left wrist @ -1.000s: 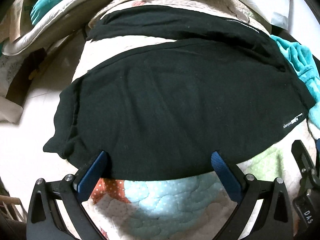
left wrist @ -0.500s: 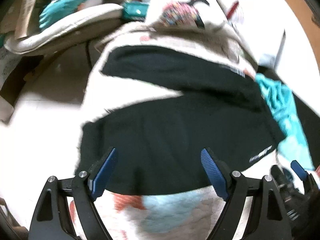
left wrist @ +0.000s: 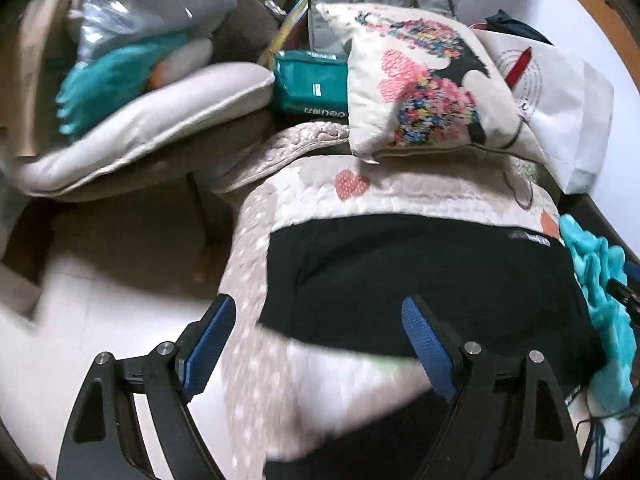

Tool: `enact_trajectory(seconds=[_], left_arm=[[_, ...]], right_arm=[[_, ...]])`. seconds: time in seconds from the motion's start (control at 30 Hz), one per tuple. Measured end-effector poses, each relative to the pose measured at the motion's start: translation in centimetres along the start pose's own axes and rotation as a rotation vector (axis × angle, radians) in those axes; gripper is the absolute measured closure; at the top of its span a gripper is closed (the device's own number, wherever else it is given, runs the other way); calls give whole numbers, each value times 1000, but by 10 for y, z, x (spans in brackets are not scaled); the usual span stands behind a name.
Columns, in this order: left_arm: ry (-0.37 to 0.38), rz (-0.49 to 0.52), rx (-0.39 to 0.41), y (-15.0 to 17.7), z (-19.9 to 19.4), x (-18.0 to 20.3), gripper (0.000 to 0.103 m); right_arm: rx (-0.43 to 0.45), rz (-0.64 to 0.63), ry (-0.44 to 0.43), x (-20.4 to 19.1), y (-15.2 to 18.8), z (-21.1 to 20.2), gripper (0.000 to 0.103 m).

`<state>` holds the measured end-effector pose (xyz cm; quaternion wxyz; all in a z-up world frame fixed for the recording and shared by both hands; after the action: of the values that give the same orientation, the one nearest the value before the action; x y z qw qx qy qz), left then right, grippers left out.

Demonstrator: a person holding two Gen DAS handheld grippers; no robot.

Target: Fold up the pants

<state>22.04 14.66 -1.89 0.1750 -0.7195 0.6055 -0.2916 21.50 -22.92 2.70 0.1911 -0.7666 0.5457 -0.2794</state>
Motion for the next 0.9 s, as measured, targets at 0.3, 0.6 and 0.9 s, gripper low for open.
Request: enact_trajectory(seconds=[0.3,0.6,0.9], left_arm=[[32,13,-63,-44,102,-14,18],[25,88,-99,-52,157,-11,15],[99,131,-106,-44,134,15,97]], right_arm=[[-101,6,-90,16,-44,127,6],[-160,-75,-186,-11,-62,201,7],[-211,-59,-369,-40,-57,197,79]])
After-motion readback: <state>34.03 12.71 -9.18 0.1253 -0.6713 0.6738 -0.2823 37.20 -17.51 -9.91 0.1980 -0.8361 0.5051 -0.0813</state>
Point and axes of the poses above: each gripper's, at about its wrist camera, not at the fingertips, and z roughly the way its jaws point, x to its right, y to its underside, the point moved 5 cm from there along z, roughly the way its jaws point, and after that the axes turned 2 degrees about y, right-handed, at the moved point
